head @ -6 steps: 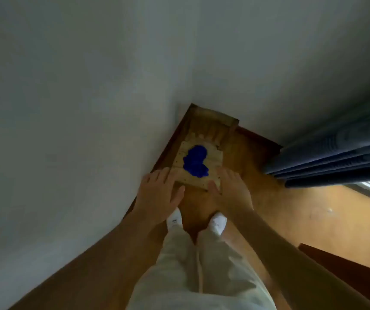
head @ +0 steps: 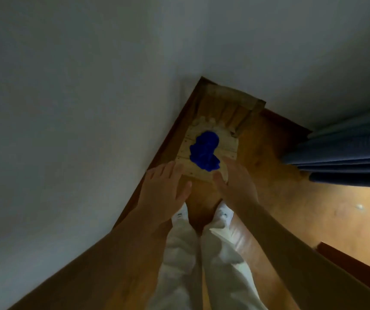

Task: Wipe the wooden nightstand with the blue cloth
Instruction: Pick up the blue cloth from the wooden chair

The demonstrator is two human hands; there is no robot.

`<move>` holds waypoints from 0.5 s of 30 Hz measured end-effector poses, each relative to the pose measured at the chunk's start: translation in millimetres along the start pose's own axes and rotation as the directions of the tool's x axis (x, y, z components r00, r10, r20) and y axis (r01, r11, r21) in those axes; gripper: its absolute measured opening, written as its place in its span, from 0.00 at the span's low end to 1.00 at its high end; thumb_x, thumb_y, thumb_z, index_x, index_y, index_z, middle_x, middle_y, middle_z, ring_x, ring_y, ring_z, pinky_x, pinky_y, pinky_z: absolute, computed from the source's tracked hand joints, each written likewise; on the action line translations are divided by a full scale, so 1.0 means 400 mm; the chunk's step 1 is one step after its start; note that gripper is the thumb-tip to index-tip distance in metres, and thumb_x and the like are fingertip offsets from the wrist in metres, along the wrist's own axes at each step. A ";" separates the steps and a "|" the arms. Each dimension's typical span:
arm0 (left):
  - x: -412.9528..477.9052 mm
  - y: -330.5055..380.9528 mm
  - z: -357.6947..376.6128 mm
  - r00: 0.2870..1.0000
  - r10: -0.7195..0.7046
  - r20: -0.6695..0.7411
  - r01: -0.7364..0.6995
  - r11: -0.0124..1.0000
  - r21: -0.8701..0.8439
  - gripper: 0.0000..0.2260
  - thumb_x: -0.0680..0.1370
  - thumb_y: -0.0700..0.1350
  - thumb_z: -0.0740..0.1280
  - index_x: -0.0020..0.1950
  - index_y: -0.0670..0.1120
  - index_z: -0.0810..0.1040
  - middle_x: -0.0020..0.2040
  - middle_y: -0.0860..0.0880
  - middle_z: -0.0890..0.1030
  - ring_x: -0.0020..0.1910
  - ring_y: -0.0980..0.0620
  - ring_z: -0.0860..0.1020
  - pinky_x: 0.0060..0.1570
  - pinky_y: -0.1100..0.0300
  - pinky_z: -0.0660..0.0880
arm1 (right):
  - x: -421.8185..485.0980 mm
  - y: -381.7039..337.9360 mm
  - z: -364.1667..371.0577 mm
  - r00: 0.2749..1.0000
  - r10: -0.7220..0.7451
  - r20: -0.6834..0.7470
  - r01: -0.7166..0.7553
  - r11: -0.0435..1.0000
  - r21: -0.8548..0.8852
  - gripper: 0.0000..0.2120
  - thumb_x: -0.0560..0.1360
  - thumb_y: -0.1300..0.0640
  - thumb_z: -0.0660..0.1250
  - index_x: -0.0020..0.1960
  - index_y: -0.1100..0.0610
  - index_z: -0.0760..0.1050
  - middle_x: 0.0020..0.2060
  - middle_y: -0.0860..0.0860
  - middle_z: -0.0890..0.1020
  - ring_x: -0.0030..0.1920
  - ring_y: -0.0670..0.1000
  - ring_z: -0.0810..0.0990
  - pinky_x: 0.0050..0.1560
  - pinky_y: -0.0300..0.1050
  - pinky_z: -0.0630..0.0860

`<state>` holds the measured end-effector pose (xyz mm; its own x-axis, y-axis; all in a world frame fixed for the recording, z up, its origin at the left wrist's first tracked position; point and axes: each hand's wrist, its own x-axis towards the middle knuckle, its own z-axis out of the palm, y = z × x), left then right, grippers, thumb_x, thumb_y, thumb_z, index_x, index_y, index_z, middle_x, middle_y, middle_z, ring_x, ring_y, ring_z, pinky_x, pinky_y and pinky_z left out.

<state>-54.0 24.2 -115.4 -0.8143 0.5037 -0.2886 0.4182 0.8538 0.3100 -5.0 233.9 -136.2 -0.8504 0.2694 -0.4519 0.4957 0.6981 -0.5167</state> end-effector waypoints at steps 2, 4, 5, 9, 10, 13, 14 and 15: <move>0.083 -0.047 0.114 0.999 -0.016 0.039 0.017 1.000 -0.017 0.27 0.82 0.61 0.50 0.67 0.44 0.75 0.64 0.41 0.80 0.60 0.41 0.79 0.60 0.45 0.73 | 0.113 0.067 0.103 0.999 -0.016 0.033 0.015 1.000 0.026 0.24 0.83 0.45 0.60 0.77 0.51 0.66 0.71 0.50 0.74 0.67 0.53 0.75 0.64 0.46 0.72; 0.166 -0.093 0.221 0.994 -0.026 0.105 0.025 1.000 0.011 0.27 0.81 0.60 0.52 0.70 0.44 0.73 0.67 0.42 0.77 0.65 0.40 0.76 0.65 0.42 0.71 | 0.228 0.137 0.204 0.996 0.005 0.091 -0.010 0.999 0.051 0.26 0.80 0.42 0.60 0.75 0.51 0.68 0.69 0.50 0.76 0.65 0.52 0.76 0.64 0.51 0.74; 0.204 -0.113 0.268 0.991 -0.027 0.132 0.023 0.999 0.032 0.29 0.79 0.59 0.52 0.72 0.44 0.72 0.69 0.41 0.75 0.67 0.39 0.74 0.67 0.41 0.69 | 0.284 0.171 0.256 0.992 0.017 0.122 -0.024 0.998 0.059 0.29 0.78 0.39 0.58 0.74 0.51 0.69 0.67 0.51 0.77 0.64 0.53 0.77 0.62 0.52 0.76; 0.325 -0.180 0.431 0.985 -0.073 0.155 0.067 0.997 0.041 0.33 0.77 0.60 0.46 0.73 0.42 0.71 0.69 0.41 0.74 0.68 0.38 0.72 0.69 0.39 0.66 | 0.468 0.265 0.408 0.988 0.021 0.151 -0.029 0.998 0.054 0.33 0.74 0.41 0.59 0.77 0.52 0.63 0.68 0.54 0.75 0.64 0.56 0.76 0.59 0.54 0.78; 0.345 -0.194 0.470 0.984 -0.090 0.155 0.085 0.996 0.039 0.33 0.77 0.60 0.46 0.73 0.43 0.70 0.69 0.41 0.74 0.68 0.38 0.72 0.68 0.39 0.67 | 0.501 0.280 0.432 0.991 0.009 0.136 -0.016 0.999 0.048 0.36 0.76 0.44 0.63 0.80 0.52 0.58 0.72 0.55 0.71 0.68 0.57 0.73 0.61 0.54 0.77; 0.385 -0.218 0.556 0.977 -0.132 0.165 0.131 0.991 0.019 0.31 0.78 0.60 0.47 0.73 0.44 0.70 0.70 0.42 0.74 0.68 0.39 0.71 0.68 0.40 0.67 | 0.563 0.326 0.503 0.993 -0.008 0.114 0.012 1.000 -0.027 0.41 0.76 0.48 0.70 0.82 0.53 0.53 0.75 0.57 0.65 0.70 0.60 0.69 0.61 0.55 0.76; 0.393 -0.220 0.575 0.976 -0.136 0.168 0.137 0.991 0.007 0.31 0.77 0.60 0.48 0.74 0.44 0.69 0.70 0.42 0.74 0.69 0.40 0.71 0.68 0.40 0.66 | 0.572 0.336 0.521 0.995 -0.021 0.098 0.027 0.998 -0.058 0.40 0.75 0.49 0.71 0.81 0.53 0.56 0.74 0.57 0.66 0.69 0.60 0.69 0.60 0.55 0.76; 0.398 -0.222 0.595 0.976 -0.134 0.169 0.136 0.991 -0.005 0.31 0.78 0.59 0.48 0.74 0.44 0.69 0.70 0.42 0.73 0.69 0.40 0.71 0.68 0.41 0.66 | 0.579 0.346 0.539 0.997 -0.038 0.071 0.043 0.997 -0.070 0.38 0.75 0.50 0.72 0.80 0.53 0.59 0.71 0.58 0.68 0.68 0.60 0.70 0.58 0.55 0.77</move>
<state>-124.9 59.8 -404.5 -0.7829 0.4000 -0.4765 0.3010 0.9138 0.2726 -95.1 249.9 -469.2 -0.8542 0.1947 -0.4820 0.4449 0.7535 -0.4840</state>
